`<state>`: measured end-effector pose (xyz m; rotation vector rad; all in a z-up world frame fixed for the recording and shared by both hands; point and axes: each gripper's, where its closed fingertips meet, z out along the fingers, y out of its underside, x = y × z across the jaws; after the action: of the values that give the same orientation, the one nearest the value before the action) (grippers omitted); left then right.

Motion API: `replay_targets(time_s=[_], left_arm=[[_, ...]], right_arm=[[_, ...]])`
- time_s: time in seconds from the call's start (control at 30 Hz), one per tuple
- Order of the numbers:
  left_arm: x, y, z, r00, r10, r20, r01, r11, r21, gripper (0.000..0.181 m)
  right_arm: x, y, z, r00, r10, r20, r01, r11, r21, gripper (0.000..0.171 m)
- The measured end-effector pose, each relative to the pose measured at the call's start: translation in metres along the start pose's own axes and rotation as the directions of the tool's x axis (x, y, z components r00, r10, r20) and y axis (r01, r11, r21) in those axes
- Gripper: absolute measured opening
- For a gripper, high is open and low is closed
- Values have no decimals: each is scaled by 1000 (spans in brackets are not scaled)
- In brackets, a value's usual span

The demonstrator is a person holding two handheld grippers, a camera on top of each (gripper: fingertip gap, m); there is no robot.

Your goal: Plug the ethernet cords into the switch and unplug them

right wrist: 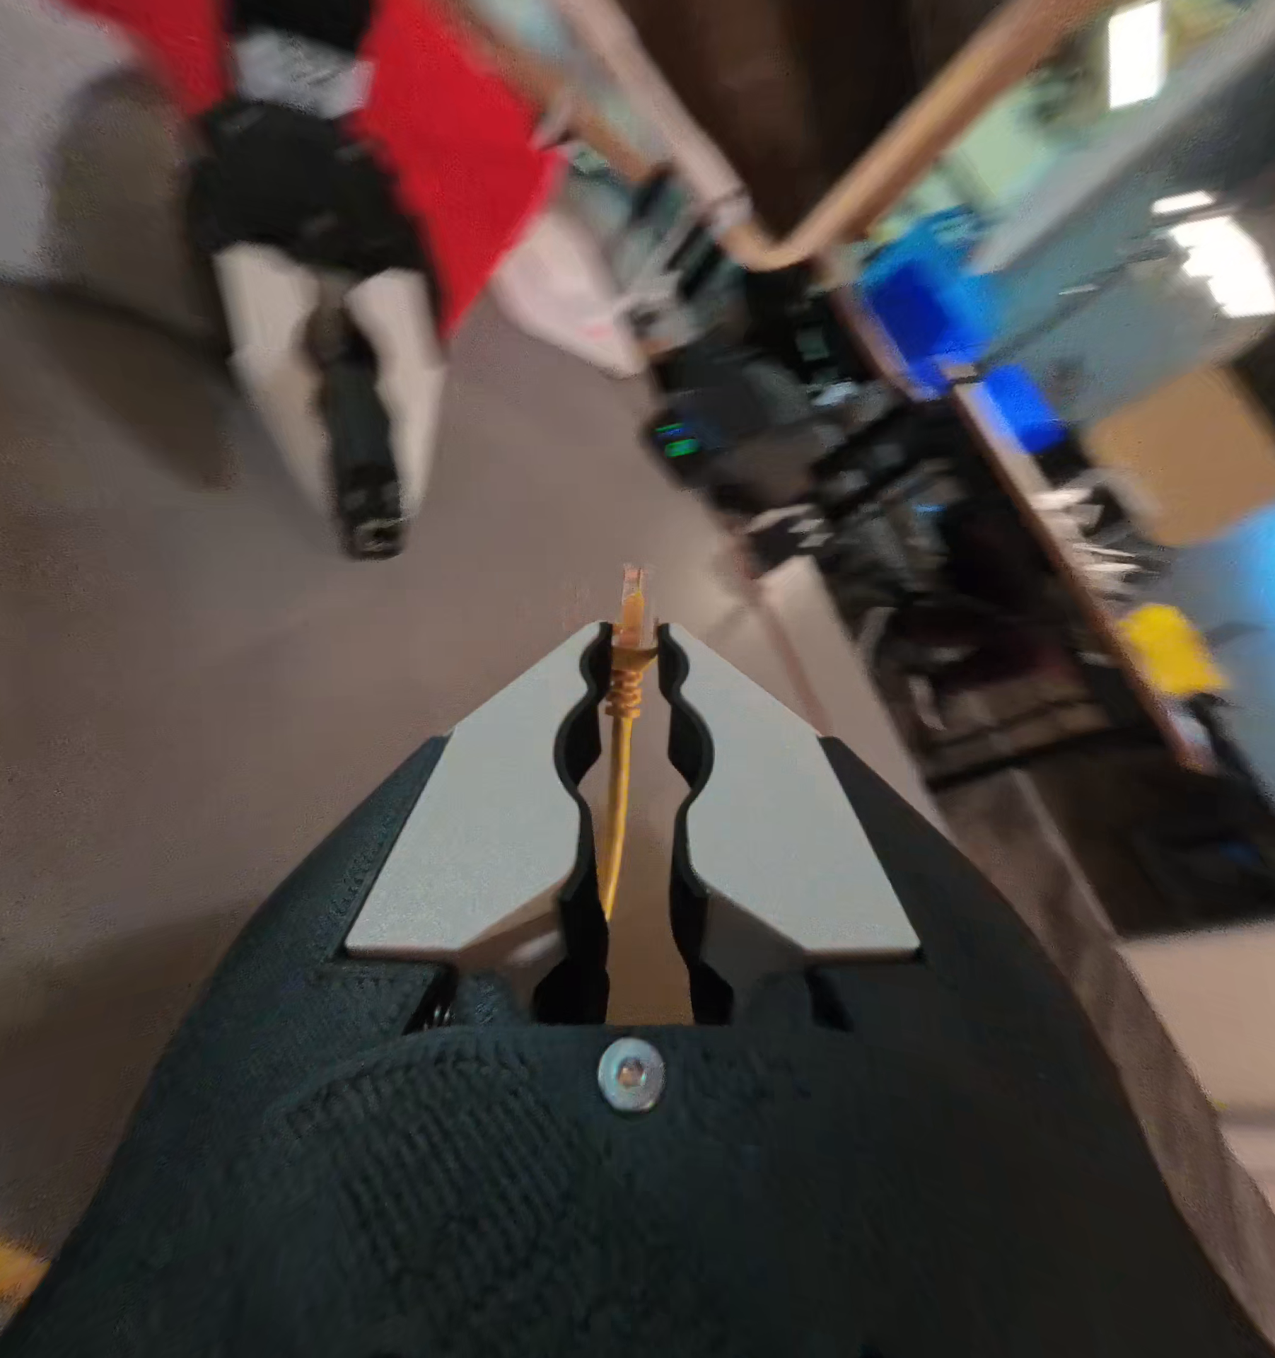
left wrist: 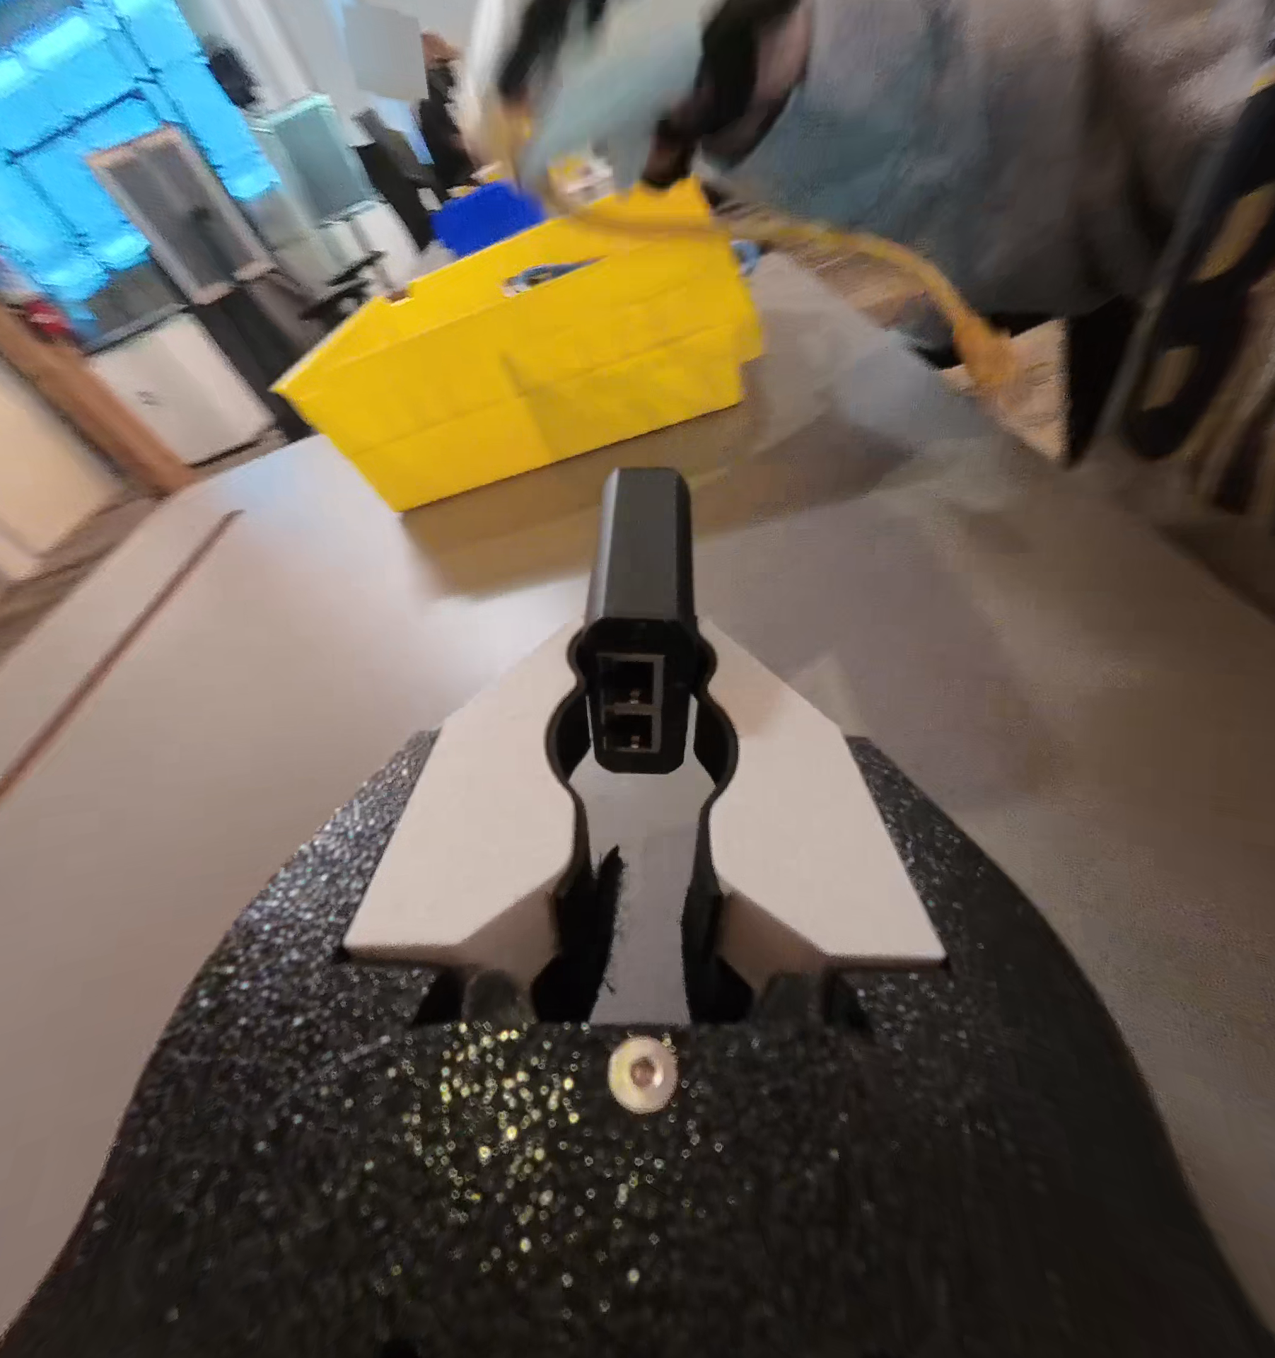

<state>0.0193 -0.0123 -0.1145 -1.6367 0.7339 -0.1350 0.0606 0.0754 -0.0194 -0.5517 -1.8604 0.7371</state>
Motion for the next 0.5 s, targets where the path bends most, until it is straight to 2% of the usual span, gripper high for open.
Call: replay_targets(time_s=[0.03, 0.1, 0.23, 0.33, 0.5], left_arm=[[-7, 2, -1, 997, 29, 65, -29, 1000, -10, 21], [-16, 3, -5, 986, 70, 151, -68, 998, -20, 21], [-25, 6, -10, 978, 60, 201, -55, 998, -30, 21], [-25, 9, -8, 977, 71, 201, -61, 997, -52, 21], [-19, 13, -3, 977, 114, 182, -99, 991, -90, 22]], right_arm=[[25, -7, -14, 995, 13, -98, -10, 1000, 23, 11], [70, -16, -49, 958, 18, -286, -6, 999, 42, 11], [138, -25, -131, 772, -20, -636, 56, 998, 36, 10], [164, -16, -179, 594, -73, -801, 111, 994, -9, 10], [177, 12, -227, 278, -191, -941, 247, 961, -122, 10]])
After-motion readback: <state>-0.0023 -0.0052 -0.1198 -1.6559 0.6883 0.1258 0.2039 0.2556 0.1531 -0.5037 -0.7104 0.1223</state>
